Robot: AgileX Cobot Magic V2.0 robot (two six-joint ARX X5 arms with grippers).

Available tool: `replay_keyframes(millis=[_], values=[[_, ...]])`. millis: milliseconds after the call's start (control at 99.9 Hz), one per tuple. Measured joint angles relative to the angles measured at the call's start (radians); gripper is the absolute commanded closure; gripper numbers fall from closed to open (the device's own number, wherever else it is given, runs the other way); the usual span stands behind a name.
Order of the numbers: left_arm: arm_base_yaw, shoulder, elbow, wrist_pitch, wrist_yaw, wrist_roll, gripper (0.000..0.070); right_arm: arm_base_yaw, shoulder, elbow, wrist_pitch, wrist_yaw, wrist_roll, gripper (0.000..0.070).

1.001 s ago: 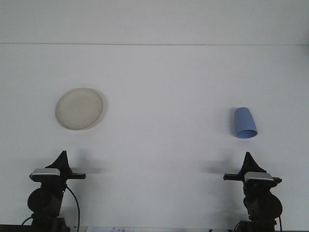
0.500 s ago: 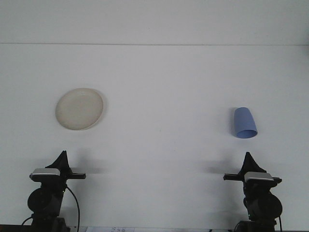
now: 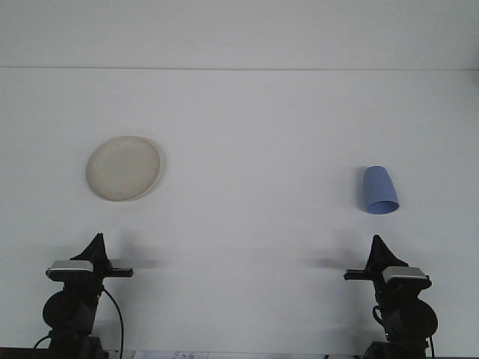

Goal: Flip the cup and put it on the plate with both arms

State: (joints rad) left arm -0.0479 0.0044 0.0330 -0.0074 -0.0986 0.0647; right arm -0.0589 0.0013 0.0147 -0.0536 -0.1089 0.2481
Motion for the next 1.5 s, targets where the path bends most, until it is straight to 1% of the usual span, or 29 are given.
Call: replay_keyframes(millis=[100,150,210,240,270,290,360,380,400,420,500,610,690,820,931,1021,1131,1311,1501], values=[[0.000,0.000,0.000,0.000,0.000,0.000,0.0688,0.000,0.000,0.003,0.036,0.003,0.064,0.0698],[0.000,0.000,0.000,0.000,0.000,0.000,0.0688,0.000,0.000,0.026,0.027,0.012,0.081,0.0698],[0.000,0.000,0.000,0.000,0.000,0.000,0.0688,0.000,0.013,0.080,0.004,0.050,0.084,0.0694],[0.000,0.000,0.000,0.000,0.000,0.000,0.0688,0.000,0.024,0.116,-0.002,0.072,0.082,0.0677],[0.000,0.000,0.000,0.000,0.000,0.000,0.0688,0.000,0.039,0.158,-0.010,0.095,0.080,0.0617],[0.000,0.000,0.000,0.000,0.000,0.000,0.0688,0.000,0.051,0.187,-0.015,0.105,0.078,0.0549],[0.000,0.000,0.000,0.000,0.000,0.000,0.0688,0.000,0.104,0.280,-0.024,0.123,0.065,0.0250],[0.000,0.000,0.000,0.000,0.000,0.000,0.0688,0.000,0.124,0.306,-0.031,0.126,0.061,0.0179],[0.000,0.000,0.000,0.000,0.000,0.000,0.0688,0.000,0.146,0.331,-0.040,0.129,0.054,0.0128],[0.000,0.000,0.000,0.000,0.000,0.000,0.0688,0.000,0.169,0.355,-0.051,0.130,0.046,0.0107],[0.000,0.000,0.000,0.000,0.000,0.000,0.0688,0.000,0.270,0.446,-0.121,0.133,0.004,0.0105],[0.000,0.000,0.000,0.000,0.000,0.000,0.0688,0.000,0.406,0.563,-0.220,0.137,-0.077,0.0107],[0.000,0.000,0.000,0.000,0.000,0.000,0.0688,-0.002,0.487,0.624,-0.237,0.161,-0.137,0.0108],[0.000,0.000,0.000,0.000,0.000,0.000,0.0688,-0.015,0.591,0.647,-0.255,0.211,-0.209,0.0112],[0.000,0.000,0.000,0.000,0.000,0.000,0.0688,-0.049,0.699,0.647,-0.298,0.228,-0.255,0.0113],[0.000,0.000,0.000,0.000,0.000,0.000,0.0688,-0.083,0.807,0.646,-0.301,0.225,-0.278,0.0119],[0.000,0.000,0.000,0.000,0.000,0.000,0.0688,-0.109,0.916,0.646,-0.271,0.211,-0.311,0.0161],[0.000,0.000,0.000,0.000,0.000,0.000,0.0688,-0.126,1.092,0.646,-0.224,0.161,-0.369,0.0164],[0.000,0.000,0.000,0.000,0.000,0.000,0.0688,-0.133,1.212,0.646,-0.109,0.160,-0.420,0.0166]])
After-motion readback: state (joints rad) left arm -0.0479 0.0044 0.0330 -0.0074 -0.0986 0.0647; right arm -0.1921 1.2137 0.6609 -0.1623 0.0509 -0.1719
